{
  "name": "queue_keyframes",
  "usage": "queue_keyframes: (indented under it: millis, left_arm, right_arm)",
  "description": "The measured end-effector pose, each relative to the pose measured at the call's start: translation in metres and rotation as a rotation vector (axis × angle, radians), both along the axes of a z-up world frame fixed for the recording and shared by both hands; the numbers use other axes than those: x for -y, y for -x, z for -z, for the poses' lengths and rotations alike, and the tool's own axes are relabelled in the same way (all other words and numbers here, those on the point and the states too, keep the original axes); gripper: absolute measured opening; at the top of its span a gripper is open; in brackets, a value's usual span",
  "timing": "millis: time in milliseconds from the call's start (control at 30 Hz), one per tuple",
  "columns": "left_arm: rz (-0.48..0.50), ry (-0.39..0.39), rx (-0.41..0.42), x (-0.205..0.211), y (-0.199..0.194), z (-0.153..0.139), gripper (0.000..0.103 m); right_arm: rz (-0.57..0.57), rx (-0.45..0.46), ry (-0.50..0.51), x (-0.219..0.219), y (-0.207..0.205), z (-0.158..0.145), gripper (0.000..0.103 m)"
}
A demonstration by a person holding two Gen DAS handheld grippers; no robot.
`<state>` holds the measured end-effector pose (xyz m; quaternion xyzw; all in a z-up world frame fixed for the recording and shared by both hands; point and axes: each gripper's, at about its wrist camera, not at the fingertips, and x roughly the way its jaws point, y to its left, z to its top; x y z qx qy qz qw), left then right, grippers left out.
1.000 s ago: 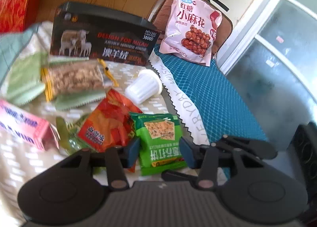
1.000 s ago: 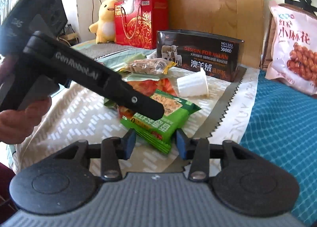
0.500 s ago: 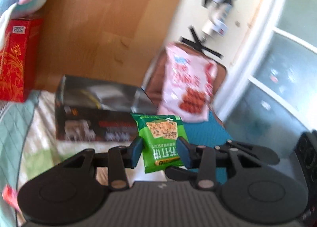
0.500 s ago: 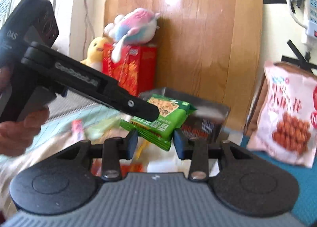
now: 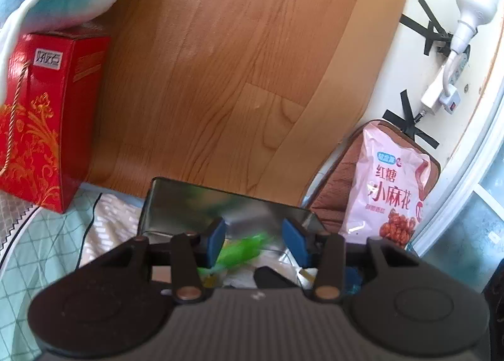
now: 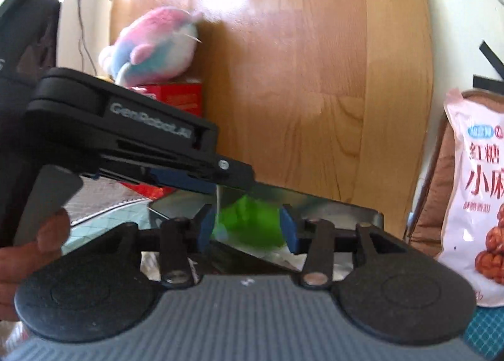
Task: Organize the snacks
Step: 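Lower the green cracker pack into the black box, open left tool, then grasp the clear peanut bag with the left tool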
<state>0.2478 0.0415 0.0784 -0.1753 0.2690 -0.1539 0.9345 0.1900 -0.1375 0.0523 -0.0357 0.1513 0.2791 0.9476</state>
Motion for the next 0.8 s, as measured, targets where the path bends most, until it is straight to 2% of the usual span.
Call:
queue_keyframes:
  millis: [100, 167, 300, 400, 467, 500, 533, 567, 633, 733, 800]
  left_arm:
    - [0.028, 0.027, 0.032, -0.012, 0.021, -0.001, 0.046]
    - [0.032, 0.05, 0.038, -0.027, 0.041, 0.0, 0.05]
    - [0.047, 0.089, -0.048, -0.048, 0.075, 0.017, 0.05]
    - [0.034, 0.068, -0.129, -0.048, 0.092, 0.036, 0.051]
    - [0.038, 0.057, -0.162, -0.043, 0.098, 0.046, 0.051]
    - [0.044, 0.041, -0.185, -0.039, 0.099, 0.053, 0.051]
    - [0.034, 0.001, -0.187, -0.032, 0.1, 0.057, 0.051]
    - [0.025, -0.025, -0.178, -0.029, 0.104, 0.059, 0.052]
    - [0.022, -0.015, -0.18, -0.028, 0.111, 0.059, 0.052]
    - [0.055, 0.036, -0.199, -0.027, 0.124, 0.062, 0.052]
    - [0.091, 0.052, -0.196, -0.022, 0.141, 0.064, 0.051]
  right_arm:
    - [-0.022, 0.01, -0.038, 0.014, 0.021, -0.001, 0.048]
    - [-0.05, -0.028, -0.06, 0.024, 0.035, 0.001, 0.048]
    - [-0.171, -0.174, -0.085, 0.035, 0.055, 0.019, 0.05]
    - [-0.203, -0.21, -0.025, 0.025, 0.064, 0.031, 0.063]
    - [-0.218, -0.242, 0.001, 0.015, 0.064, 0.037, 0.062]
    - [-0.232, -0.253, -0.001, 0.012, 0.066, 0.037, 0.06]
    - [-0.234, -0.245, 0.006, 0.009, 0.07, 0.035, 0.045]
    - [-0.238, -0.24, 0.014, 0.009, 0.078, 0.033, 0.039]
    - [-0.226, -0.238, 0.041, 0.005, 0.085, 0.027, 0.029]
    - [-0.2, -0.224, 0.056, 0.014, 0.108, 0.027, 0.022]
    - [-0.189, -0.215, 0.043, 0.026, 0.13, 0.028, 0.022]
